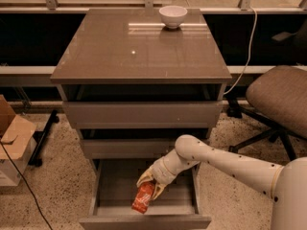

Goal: Pick coke can from bottom drawer and place on counter

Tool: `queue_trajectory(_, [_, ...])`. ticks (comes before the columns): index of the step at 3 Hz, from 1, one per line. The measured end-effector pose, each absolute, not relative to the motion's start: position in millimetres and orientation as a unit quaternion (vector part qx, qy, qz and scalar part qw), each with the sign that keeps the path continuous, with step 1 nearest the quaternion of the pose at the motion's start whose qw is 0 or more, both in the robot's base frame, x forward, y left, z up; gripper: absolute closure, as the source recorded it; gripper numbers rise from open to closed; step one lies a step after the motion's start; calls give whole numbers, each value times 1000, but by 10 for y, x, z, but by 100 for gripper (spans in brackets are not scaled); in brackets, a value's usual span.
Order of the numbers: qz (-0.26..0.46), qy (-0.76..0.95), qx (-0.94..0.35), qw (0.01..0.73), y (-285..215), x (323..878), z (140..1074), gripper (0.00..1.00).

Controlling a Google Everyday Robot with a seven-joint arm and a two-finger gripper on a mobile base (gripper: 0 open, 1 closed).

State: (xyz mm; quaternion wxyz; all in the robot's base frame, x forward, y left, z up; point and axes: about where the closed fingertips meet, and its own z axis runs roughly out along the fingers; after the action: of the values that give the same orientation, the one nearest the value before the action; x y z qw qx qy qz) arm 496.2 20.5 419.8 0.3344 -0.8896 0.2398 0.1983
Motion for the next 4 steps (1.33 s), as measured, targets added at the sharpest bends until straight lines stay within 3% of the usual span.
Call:
queue_trajectory(2, [142, 223, -920, 289, 156, 4735, 4822, 100])
queue_trajectory(4, [138, 219, -916, 306, 4, 4776, 4971, 100])
